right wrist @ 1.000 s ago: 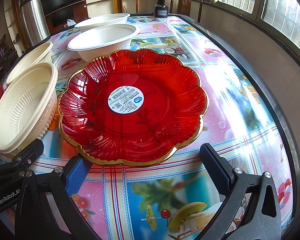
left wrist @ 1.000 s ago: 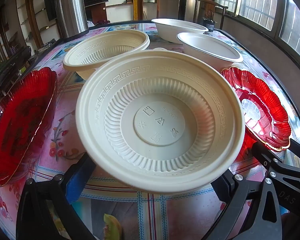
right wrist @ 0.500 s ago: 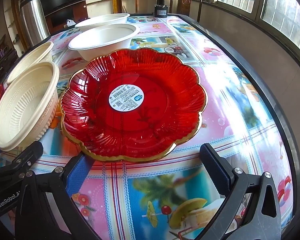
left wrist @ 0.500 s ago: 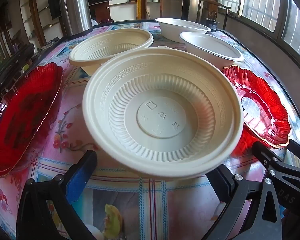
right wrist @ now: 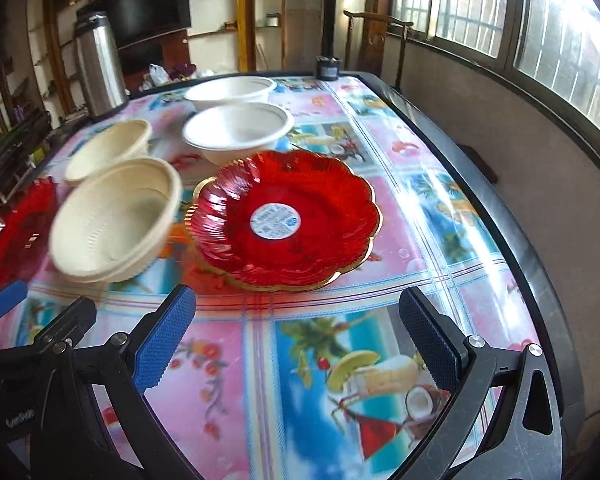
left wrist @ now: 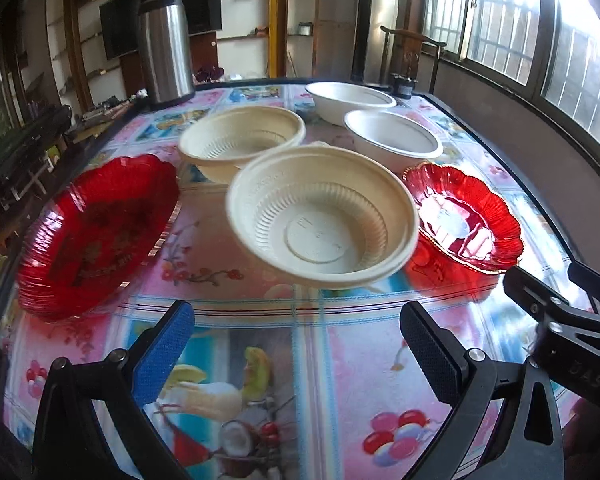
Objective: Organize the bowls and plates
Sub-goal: 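Move the left gripper toward a red scalloped plate at the table edge, then grasp the red plate's rim with the left gripper and lift it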
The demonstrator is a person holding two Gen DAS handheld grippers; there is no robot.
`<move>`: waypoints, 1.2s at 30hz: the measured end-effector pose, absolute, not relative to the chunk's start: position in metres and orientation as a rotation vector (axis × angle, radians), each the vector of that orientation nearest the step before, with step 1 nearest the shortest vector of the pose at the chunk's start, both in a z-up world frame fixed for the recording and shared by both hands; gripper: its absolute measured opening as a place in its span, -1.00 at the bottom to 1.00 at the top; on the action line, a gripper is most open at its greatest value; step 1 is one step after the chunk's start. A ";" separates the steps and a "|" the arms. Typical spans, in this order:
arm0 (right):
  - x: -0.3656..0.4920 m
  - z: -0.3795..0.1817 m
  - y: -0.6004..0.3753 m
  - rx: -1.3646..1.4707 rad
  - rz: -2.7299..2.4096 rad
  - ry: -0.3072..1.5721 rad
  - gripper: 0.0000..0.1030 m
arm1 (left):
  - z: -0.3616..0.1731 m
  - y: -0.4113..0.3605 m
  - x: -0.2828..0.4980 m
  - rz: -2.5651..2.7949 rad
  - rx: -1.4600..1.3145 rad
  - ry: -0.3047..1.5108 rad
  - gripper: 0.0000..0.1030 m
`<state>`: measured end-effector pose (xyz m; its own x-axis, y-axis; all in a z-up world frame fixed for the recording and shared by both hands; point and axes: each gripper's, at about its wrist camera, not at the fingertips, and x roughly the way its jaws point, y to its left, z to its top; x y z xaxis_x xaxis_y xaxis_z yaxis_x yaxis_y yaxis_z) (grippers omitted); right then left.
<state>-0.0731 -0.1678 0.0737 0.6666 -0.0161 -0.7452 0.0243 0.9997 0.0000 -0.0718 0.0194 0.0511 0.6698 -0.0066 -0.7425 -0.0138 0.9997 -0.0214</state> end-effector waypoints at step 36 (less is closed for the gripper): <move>-0.014 0.089 0.080 -0.079 0.485 0.896 0.92 | 0.051 0.246 -0.050 0.300 -0.172 0.830 0.99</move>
<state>-0.0145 0.0795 0.0888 0.5248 0.3730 -0.7652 -0.4375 0.8893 0.1334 -0.0504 0.2465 0.0510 0.6361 0.1944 -0.7467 -0.3275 0.9443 -0.0332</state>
